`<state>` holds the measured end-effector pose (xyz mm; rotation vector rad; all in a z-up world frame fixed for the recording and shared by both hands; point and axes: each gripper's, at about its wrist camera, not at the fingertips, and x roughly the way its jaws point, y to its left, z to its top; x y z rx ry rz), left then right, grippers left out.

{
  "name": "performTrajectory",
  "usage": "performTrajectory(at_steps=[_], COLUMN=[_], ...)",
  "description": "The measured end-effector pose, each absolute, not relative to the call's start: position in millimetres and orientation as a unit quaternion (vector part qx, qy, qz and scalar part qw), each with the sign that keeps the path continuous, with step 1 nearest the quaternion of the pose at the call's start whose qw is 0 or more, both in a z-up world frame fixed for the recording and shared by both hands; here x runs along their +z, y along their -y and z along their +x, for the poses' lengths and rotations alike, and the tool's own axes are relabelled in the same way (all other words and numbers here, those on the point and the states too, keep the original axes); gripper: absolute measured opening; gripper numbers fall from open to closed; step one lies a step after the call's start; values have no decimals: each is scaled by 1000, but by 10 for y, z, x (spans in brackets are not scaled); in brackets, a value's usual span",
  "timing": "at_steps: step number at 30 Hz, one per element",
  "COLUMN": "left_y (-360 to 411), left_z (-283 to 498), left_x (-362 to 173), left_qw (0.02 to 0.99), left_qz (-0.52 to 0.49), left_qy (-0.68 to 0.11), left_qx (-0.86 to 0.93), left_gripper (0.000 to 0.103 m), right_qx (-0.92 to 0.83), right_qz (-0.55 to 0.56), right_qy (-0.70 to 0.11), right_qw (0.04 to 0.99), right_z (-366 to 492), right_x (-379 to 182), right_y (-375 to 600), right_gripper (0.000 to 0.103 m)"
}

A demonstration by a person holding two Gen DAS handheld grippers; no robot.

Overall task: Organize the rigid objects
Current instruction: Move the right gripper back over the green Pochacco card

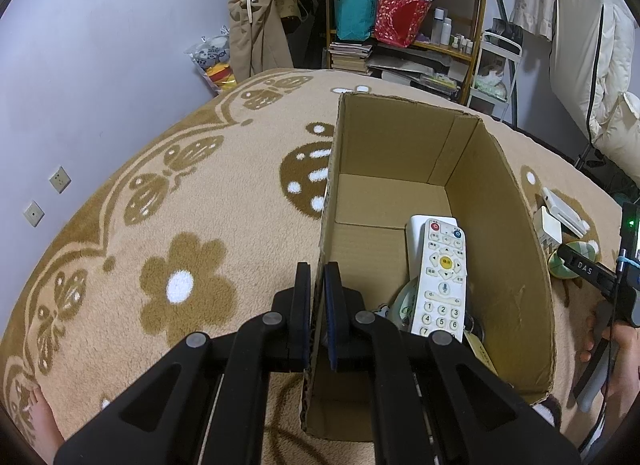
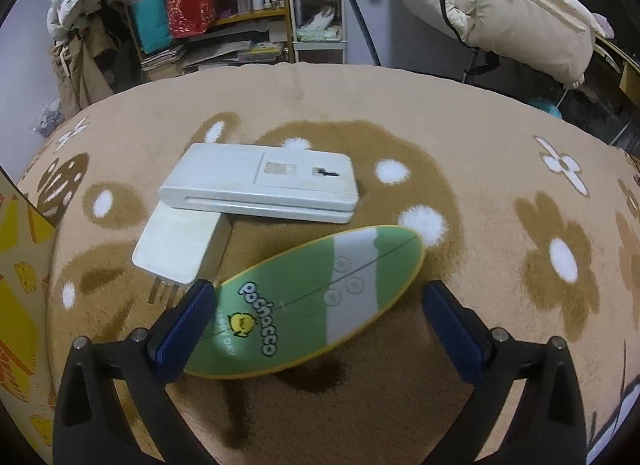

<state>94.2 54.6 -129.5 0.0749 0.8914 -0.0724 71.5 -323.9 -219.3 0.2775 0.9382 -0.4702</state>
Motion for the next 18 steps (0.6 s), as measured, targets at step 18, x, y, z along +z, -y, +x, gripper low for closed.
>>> performTrajectory(at_steps=[18], left_y=[-544], left_z=[923], left_x=[-1303], left_qw=[901], left_qz=[36], left_qy=[-432], left_qx=[-36], left_gripper=[7], right_qx=[-236], right_qz=[101], right_qy=[-469], right_qw=[845], right_z=[907], right_x=[-2260], right_y=[3047], right_gripper=[103])
